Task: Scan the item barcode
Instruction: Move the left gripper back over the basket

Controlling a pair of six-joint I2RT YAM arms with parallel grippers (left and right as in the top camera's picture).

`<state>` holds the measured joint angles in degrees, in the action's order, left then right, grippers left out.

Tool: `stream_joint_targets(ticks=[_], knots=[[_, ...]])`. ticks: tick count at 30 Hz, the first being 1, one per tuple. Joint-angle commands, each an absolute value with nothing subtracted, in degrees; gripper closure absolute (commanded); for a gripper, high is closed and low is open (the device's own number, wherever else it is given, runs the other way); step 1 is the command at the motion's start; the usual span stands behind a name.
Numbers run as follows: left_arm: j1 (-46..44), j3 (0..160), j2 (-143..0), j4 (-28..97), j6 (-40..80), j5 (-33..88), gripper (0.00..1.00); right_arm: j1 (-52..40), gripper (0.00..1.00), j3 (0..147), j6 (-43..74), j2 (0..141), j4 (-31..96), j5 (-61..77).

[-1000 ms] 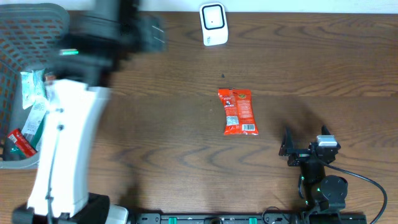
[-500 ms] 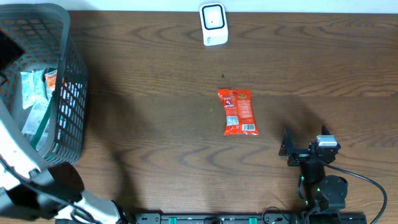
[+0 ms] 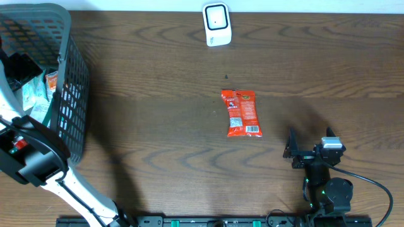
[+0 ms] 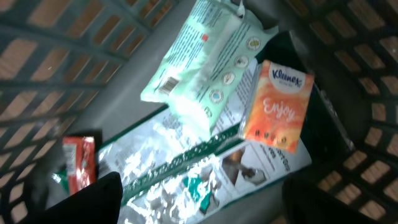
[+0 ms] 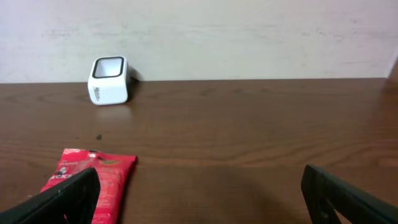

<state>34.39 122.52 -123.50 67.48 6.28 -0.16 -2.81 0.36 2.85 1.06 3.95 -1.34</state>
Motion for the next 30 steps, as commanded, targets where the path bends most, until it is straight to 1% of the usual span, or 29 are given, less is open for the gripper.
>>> stream_joint_targets(ticks=[1, 12, 13, 16, 18, 19, 30], knots=[[34.33, 122.41, -125.14, 65.71, 4.01, -0.58, 0.17, -2.39, 0.01, 0.32, 3.81, 0.82, 4.10, -1.89], [34.33, 122.06, -132.70, 60.25, 2.76, -0.71, 0.18, -2.39, 0.01, 0.32, 3.81, 0.82, 4.10, -1.89], [34.33, 122.06, -133.49, 59.96, 2.72, -0.73, 0.21, -2.39, 0.01, 0.32, 3.79, 0.82, 4.10, -1.89], [34.33, 122.02, -134.82, 59.18, 2.33, -0.71, 0.23, -2.39, 0.01, 0.32, 3.81, 0.82, 4.10, -1.89], [34.33, 122.02, -135.55, 59.11, 2.33, -0.71, 0.26, -2.39, 0.01, 0.32, 3.81, 0.82, 4.10, -1.89], [34.33, 122.02, -136.35, 59.13, 2.35, -0.71, 0.30, -2.39, 0.01, 0.32, 3.81, 0.82, 4.10, -1.89], [34.33, 121.58, -139.59, 59.29, 2.13, -0.71, 0.32, -2.39, 0.01, 0.32, 3.81, 0.82, 4.10, -1.89]])
